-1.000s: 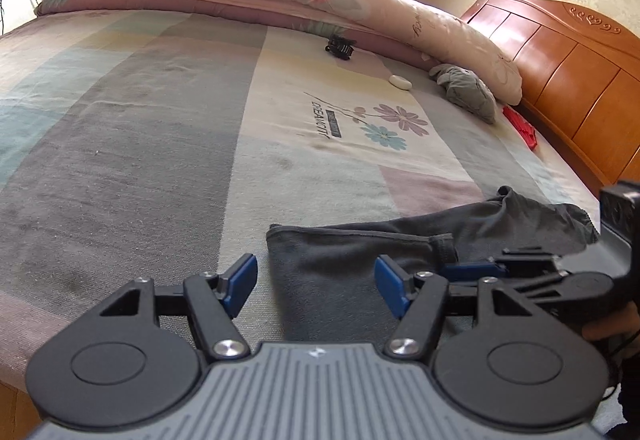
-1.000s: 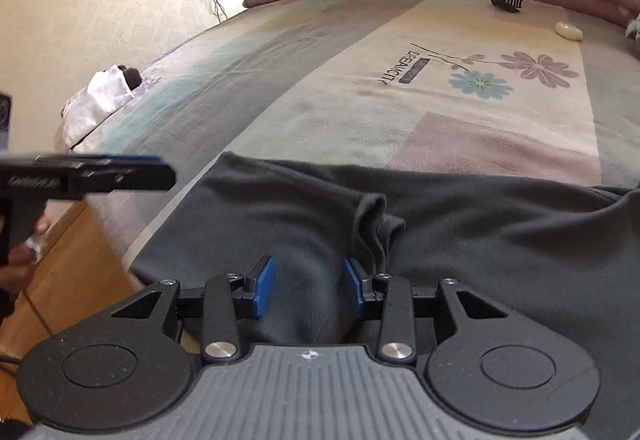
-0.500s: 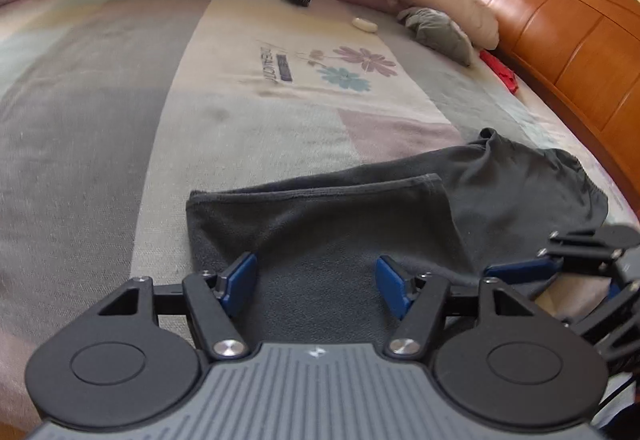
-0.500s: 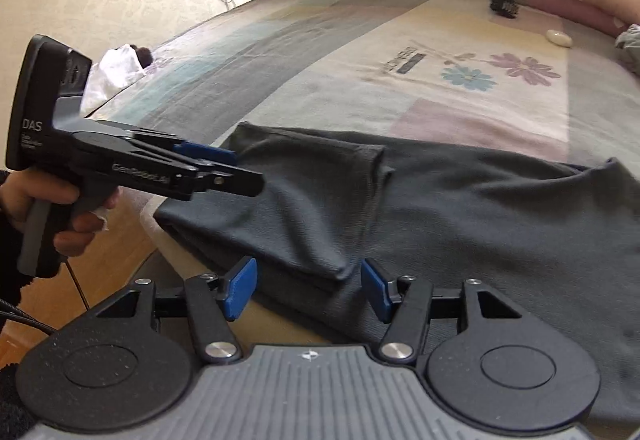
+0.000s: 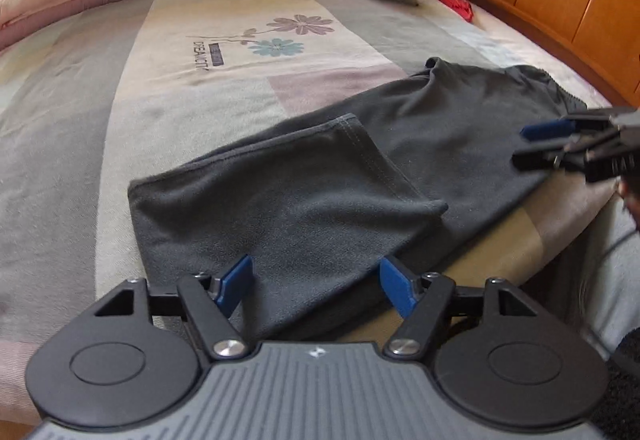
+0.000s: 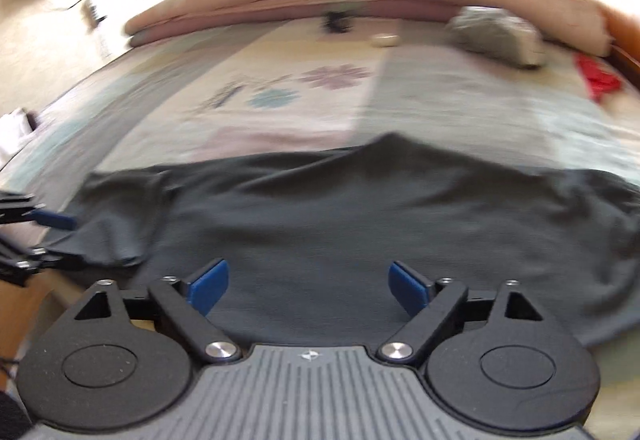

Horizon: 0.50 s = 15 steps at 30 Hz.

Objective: Fold clothes
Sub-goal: 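Move the open right gripper to the sweatpants waistband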

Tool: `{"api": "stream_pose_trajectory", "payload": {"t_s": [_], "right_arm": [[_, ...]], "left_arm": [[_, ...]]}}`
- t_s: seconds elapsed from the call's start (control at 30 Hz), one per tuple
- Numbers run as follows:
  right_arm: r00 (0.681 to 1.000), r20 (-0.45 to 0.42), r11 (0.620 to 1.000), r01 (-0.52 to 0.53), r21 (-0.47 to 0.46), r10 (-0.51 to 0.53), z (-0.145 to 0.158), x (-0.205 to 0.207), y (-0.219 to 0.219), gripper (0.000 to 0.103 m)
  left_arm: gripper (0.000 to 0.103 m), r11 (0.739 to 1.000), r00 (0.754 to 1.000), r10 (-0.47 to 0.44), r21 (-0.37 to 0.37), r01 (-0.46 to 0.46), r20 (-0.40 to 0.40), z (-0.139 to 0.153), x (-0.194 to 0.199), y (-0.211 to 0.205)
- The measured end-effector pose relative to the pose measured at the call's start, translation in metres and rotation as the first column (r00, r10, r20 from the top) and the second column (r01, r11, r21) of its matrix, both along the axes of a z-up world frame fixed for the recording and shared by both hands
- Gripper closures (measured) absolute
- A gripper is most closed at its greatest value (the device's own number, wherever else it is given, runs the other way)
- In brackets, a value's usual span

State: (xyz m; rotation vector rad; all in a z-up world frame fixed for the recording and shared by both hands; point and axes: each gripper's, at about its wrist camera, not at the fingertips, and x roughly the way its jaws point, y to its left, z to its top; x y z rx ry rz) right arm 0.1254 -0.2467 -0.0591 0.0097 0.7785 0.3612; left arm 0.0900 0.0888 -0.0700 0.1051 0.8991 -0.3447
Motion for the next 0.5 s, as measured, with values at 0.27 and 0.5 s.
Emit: {"api": "stream_pose_trajectory", "payload": {"t_s": [0.27, 0.5], "right_arm": [[0.983, -0.055, 0.972, 0.181, 0.147, -0.175, -0.037, 0.003, -0.074, 0.0], [0.978, -0.102, 0.884, 0.21, 0.417, -0.184, -0.042, -0.002, -0.116, 0.0]], "left_arm": [[0.03, 0.999, 0.999, 0.0, -0.04, 0.002, 0.046, 0.018, 0.028, -0.045], [0.03, 0.992, 1.0, -0.003, -0.124, 0.005, 0.014, 0.016, 0.047, -0.086]]}}
